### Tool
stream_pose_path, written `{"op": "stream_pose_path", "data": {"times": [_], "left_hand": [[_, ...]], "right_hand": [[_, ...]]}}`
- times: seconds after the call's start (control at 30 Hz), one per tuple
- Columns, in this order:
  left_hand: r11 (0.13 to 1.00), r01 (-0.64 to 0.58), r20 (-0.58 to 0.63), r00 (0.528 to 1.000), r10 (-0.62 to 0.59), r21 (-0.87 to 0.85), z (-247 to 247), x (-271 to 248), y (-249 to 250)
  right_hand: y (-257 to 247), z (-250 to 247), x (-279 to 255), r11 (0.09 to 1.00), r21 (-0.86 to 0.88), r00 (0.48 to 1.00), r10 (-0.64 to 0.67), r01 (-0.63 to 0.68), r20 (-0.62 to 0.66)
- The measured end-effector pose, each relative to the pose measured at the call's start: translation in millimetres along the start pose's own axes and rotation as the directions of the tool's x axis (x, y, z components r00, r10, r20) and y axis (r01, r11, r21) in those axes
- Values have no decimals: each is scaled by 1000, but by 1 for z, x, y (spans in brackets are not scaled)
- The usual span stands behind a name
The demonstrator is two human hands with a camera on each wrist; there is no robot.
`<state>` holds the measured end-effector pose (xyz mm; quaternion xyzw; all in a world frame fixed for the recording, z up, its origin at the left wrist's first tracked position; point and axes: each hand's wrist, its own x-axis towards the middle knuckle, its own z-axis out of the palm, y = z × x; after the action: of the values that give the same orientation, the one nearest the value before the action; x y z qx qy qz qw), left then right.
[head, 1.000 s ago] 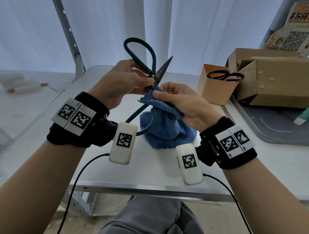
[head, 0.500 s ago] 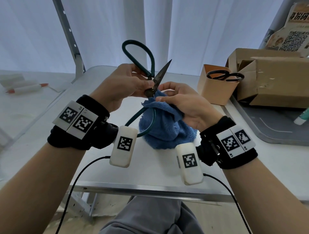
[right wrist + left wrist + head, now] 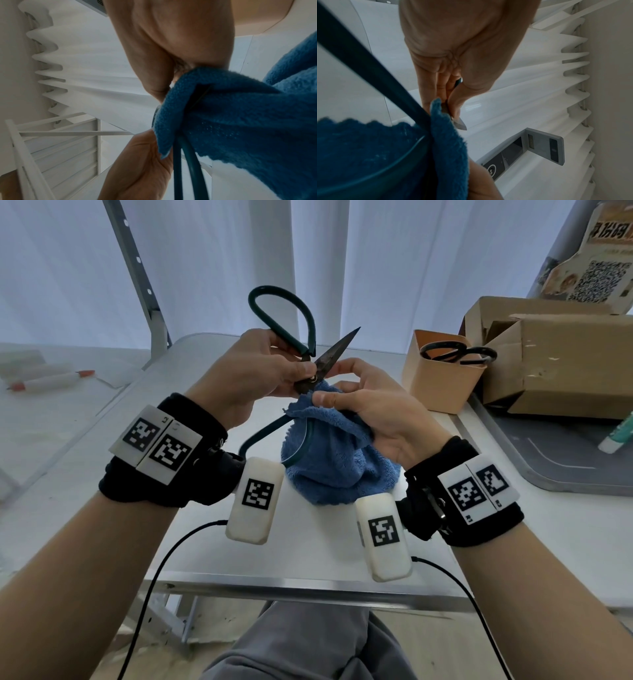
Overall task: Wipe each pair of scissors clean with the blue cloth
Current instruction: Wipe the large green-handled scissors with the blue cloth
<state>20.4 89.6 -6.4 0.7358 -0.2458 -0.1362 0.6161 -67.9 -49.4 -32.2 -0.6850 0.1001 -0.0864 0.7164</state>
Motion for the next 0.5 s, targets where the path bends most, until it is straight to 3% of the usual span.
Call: {"op": "stream_pose_path", "data": {"times": [0.17,0.3,0.5], "left_hand": [[1000,-4,-1,1000,4,4,0,0,1],[1000,3,-7,1000,-3,7,2,-1,-2],[1000,-2,-7,1000,2,-20,1,-1,0]], "right_hand": [[5,-1,2,999,49,1000,7,-6,-20],[1,-5,1,1000,3,999,16,-16,48],[3,0,0,1000,-15,1000,6,-6,20]]}}
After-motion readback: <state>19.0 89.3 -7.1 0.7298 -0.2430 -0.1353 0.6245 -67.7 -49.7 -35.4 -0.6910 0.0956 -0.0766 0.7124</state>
